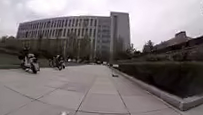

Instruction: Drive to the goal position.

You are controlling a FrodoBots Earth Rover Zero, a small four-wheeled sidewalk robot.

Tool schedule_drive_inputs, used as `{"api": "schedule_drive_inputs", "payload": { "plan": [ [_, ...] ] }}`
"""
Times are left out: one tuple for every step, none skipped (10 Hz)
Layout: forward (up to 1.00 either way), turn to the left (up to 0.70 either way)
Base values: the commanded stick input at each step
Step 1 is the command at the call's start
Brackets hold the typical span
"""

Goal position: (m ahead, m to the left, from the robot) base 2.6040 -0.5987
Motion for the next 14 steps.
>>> {"api": "schedule_drive_inputs", "payload": {
  "plan": [
    [0.7,0.0],
    [0.7,0.0],
    [0.7,0.0],
    [0.7,0.0],
    [0.7,0.0],
    [0.7,0.0],
    [0.7,0.0],
    [0.7,0.0],
    [0.7,0.0],
    [0.7,0.0],
    [0.7,0.0],
    [0.7,0.0],
    [0.7,0.0],
    [0.7,0.0]
  ]
}}
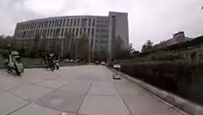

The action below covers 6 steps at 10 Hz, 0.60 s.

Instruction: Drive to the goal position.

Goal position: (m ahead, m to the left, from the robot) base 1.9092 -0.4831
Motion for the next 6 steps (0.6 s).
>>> {"api": "schedule_drive_inputs", "payload": {
  "plan": [
    [0.7,0.0],
    [0.7,0.0],
    [0.7,0.0],
    [0.7,0.0],
    [0.7,0.0],
    [0.7,-0.05]
  ]
}}
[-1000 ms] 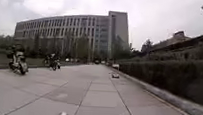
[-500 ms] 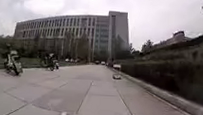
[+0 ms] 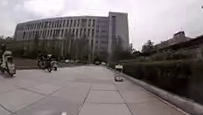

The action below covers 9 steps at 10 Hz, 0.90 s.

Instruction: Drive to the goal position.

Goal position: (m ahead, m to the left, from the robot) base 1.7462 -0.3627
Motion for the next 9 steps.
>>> {"api": "schedule_drive_inputs", "payload": {
  "plan": [
    [0.7,-0.12],
    [0.7,-0.2],
    [0.7,-0.07],
    [0.7,0.0],
    [0.7,0.0],
    [0.7,0.0],
    [0.7,0.0],
    [0.7,0.0],
    [0.7,0.0]
  ]
}}
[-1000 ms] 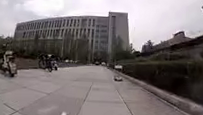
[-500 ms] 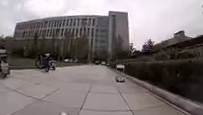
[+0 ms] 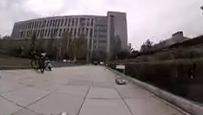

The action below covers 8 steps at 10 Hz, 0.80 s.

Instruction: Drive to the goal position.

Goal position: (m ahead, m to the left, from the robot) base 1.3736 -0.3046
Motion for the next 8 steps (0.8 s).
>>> {"api": "schedule_drive_inputs", "payload": {
  "plan": [
    [0.7,0.0],
    [0.7,0.0],
    [0.7,0.0],
    [0.7,0.0],
    [0.7,0.0],
    [0.7,0.0],
    [0.7,0.0],
    [0.7,0.0]
  ]
}}
